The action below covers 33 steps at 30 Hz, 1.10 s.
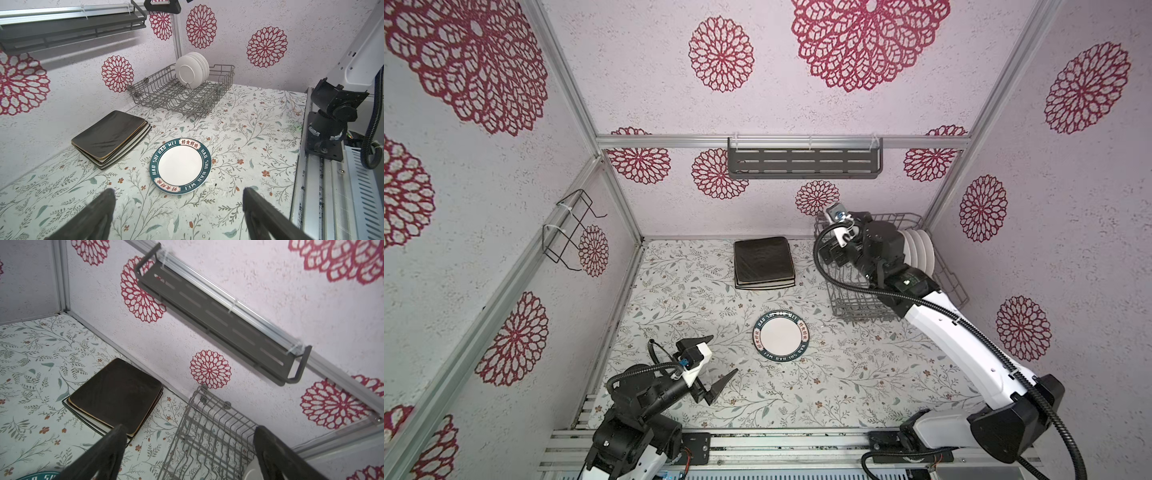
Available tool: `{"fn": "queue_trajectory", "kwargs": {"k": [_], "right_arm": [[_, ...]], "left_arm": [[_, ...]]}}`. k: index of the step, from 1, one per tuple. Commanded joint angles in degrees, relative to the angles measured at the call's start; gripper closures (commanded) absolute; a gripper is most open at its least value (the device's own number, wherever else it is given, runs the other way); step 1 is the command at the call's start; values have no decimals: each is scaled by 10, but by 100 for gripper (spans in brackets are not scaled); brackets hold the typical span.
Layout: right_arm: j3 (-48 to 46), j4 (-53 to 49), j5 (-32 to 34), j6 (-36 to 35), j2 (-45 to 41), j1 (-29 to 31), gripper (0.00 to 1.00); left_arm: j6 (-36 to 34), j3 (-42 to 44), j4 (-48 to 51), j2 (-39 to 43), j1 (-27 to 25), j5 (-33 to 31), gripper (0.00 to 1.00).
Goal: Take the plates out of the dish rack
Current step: 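Open the right gripper and move it back to the rack, then grasp the next green-rimmed plate in the rack with the right gripper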
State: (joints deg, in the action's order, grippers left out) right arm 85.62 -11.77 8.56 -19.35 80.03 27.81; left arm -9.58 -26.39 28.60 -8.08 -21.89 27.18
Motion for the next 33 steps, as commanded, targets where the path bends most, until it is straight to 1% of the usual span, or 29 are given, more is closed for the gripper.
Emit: {"fn": "queue_trajectory", "kwargs": {"k": [1, 2, 3, 4, 5, 6, 8, 9, 11, 12, 14, 21, 25, 30, 33], "right_arm": [[102, -134, -142, 78, 46, -107, 4], [113, -145, -172, 93, 59, -140, 5], [101, -128, -168, 123, 61, -165, 2], [97, -124, -167, 133, 63, -181, 1], [98, -125, -142, 137, 70, -196, 1], [100, -133, -133, 143, 80, -215, 1], [105, -147, -165, 161, 104, -258, 1], [103, -149, -192, 161, 117, -280, 1], [88, -129, -237, 172, 134, -314, 2], [79, -111, -245, 179, 141, -325, 5], [71, -93, -244, 181, 159, -338, 7], [103, -95, -262, 170, 226, -372, 17], [126, -114, -255, 155, 248, -384, 20], [130, -115, -250, 149, 261, -396, 26], [124, -111, -252, 147, 267, -401, 42]], "left_arm": [[-7, 4, -13, 4, -4, -2, 3], [-8, 4, -13, 4, -4, 0, 3], [-8, 5, -13, 6, -4, 0, 3], [-9, 4, -13, 7, -4, 0, 3], [-8, 5, -14, 8, -4, -1, 3], [-8, 5, -14, 9, -4, -1, 3], [-9, 6, -13, 9, -3, -1, 3], [-9, 5, -14, 10, -4, -1, 3], [-9, 6, -14, 8, -4, -1, 3], [-9, 6, -14, 6, -4, 1, 3], [-9, 5, -14, 1, -4, 3, 3], [-9, 6, -14, -16, -3, -1, 3], [-9, 7, -15, -29, -4, 1, 3], [-7, 7, -18, -44, -4, 0, 3], [-6, 8, -19, -50, -4, -1, 3]]}}
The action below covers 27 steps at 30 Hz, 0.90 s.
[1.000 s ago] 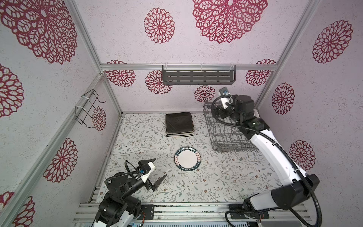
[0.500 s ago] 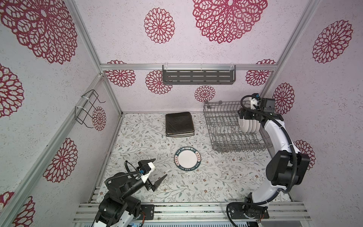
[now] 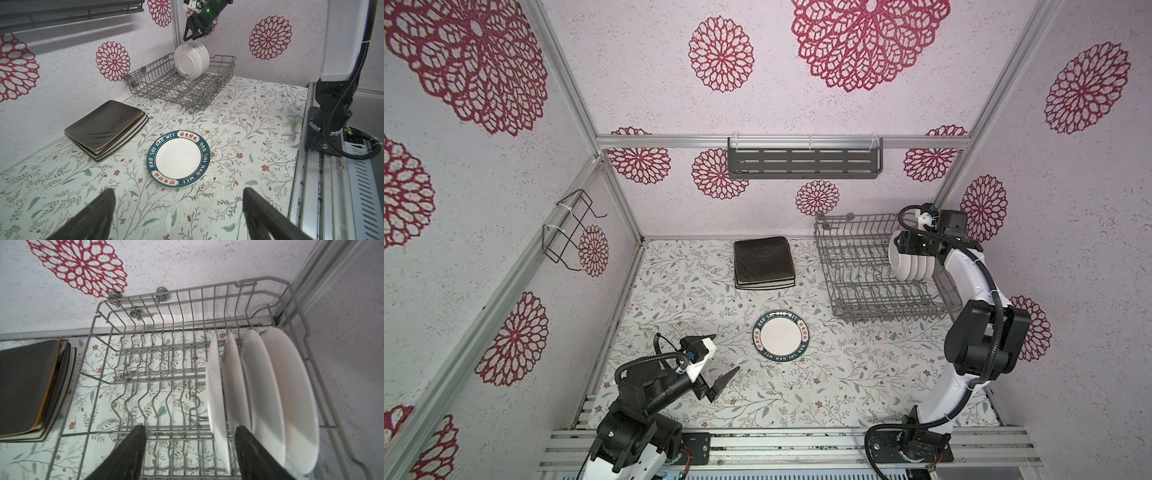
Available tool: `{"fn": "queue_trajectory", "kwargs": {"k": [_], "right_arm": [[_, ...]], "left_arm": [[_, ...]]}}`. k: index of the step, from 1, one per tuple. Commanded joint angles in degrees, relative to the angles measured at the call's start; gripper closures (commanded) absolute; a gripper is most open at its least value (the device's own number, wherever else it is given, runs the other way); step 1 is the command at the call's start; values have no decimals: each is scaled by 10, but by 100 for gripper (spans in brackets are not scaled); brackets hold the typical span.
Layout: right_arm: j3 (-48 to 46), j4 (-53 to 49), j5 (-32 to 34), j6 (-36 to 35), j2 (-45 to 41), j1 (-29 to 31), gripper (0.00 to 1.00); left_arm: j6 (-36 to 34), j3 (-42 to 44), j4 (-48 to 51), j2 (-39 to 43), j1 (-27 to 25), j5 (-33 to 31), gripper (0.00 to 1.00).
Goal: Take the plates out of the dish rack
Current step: 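Grasp the next green-rimmed plate in the rack with the right gripper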
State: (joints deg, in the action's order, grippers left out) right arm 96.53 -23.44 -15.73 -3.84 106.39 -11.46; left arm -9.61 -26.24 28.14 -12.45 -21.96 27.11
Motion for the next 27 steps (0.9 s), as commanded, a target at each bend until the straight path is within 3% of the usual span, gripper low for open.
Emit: {"fn": "queue_trajectory", "kwargs": {"k": [1, 3, 8, 19, 27], "right_arm": [[13, 7, -9, -10, 5, -9, 47], [6, 10, -15, -12, 6, -12, 54], [16, 6, -31, -16, 19, -21, 63], [22, -5, -33, -25, 45, -25, 66], [21, -8, -29, -32, 55, -25, 76]], "left_arm": [[-5, 6, -14, -8, -3, -1, 3], [-5, 7, -14, -12, -4, -2, 3], [-5, 7, -16, -21, -4, -4, 3], [-3, 7, -17, -28, -3, -5, 3], [-2, 8, -18, -28, -3, -6, 3]]}}
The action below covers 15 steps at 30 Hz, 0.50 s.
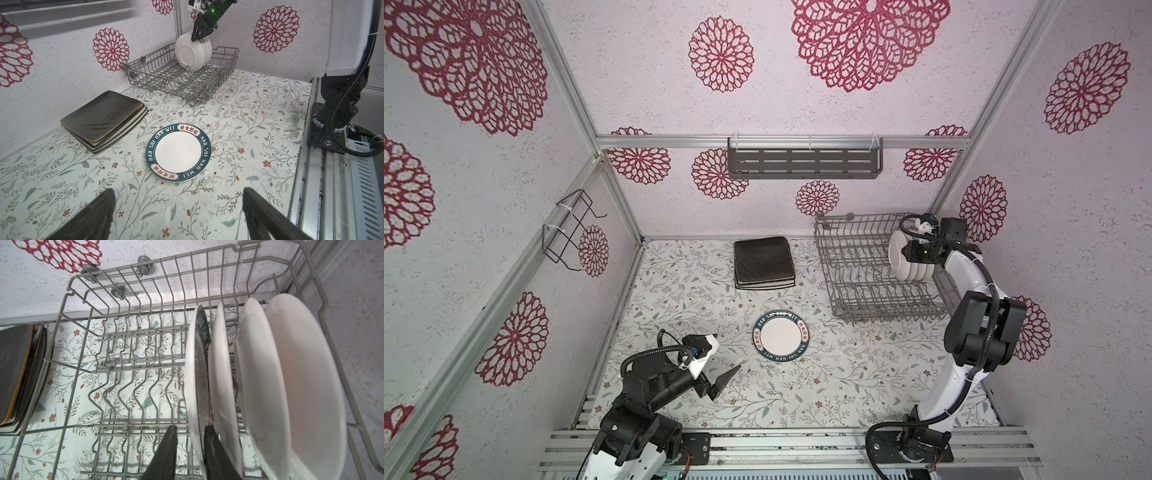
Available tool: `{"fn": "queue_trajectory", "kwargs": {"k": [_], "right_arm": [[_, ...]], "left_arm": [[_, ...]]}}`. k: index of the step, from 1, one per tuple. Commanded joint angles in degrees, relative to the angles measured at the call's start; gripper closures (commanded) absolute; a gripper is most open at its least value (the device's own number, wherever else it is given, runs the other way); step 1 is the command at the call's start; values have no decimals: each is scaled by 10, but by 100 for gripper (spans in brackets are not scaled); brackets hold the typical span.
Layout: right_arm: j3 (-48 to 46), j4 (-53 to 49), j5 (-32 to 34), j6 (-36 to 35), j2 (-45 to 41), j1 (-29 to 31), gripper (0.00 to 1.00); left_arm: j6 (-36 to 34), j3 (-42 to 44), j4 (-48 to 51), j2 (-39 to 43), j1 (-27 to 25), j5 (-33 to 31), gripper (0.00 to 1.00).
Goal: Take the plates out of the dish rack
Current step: 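Grasp the next green-rimmed plate in the rack with the right gripper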
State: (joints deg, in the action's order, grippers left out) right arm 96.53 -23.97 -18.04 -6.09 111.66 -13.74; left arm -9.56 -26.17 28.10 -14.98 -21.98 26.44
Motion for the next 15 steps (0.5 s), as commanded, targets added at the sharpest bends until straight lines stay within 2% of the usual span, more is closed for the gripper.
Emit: {"fn": "queue_trajectory", "kwargs": {"k": [1, 15], "right_arm": [[21, -2, -5, -10, 4, -2, 77], [25, -7, -15, -19, 18, -2, 90]], "left_arm": [[-2, 6, -17, -2, -3, 1, 3], [-2, 9, -19, -1, -3, -1, 3]]}}
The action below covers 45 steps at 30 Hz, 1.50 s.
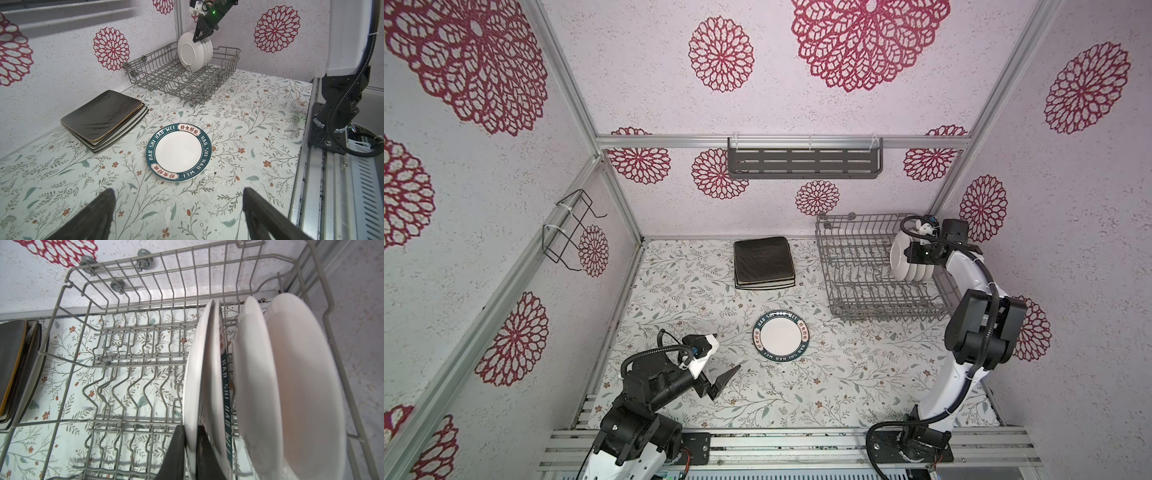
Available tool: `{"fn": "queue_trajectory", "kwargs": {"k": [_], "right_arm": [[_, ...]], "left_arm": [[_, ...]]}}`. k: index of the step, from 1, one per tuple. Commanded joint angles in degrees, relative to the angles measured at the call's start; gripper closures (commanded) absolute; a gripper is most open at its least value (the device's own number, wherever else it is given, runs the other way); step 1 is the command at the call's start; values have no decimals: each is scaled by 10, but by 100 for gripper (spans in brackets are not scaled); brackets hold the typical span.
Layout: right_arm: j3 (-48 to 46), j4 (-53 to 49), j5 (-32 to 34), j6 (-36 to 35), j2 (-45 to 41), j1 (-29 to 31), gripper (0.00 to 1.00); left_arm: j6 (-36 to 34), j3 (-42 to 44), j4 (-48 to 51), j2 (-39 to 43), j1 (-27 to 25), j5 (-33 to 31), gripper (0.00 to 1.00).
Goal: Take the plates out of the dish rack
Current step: 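Grasp the next green-rimmed plate in the rack with the right gripper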
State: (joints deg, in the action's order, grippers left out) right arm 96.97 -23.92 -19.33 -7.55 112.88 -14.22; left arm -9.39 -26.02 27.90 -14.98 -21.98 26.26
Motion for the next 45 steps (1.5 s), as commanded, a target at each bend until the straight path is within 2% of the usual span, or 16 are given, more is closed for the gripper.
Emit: {"fn": "queue_trajectory", "kwargs": {"k": [1, 25, 37, 45], "right_arm": [[20, -7, -3, -5, 5, 2, 91], [5, 7, -38, 0, -69, 7, 99], [-6, 9, -34, -4, -113, 32, 100], [-3, 7, -44, -4, -143, 70, 100]], "left_arm": [[-3, 7, -17, -1, -3, 0, 3], [-4, 10, -20, 20, -3, 3, 3], [-5, 12, -20, 33, -3, 12, 3], [-4, 13, -19, 38, -3, 15, 3]]}}
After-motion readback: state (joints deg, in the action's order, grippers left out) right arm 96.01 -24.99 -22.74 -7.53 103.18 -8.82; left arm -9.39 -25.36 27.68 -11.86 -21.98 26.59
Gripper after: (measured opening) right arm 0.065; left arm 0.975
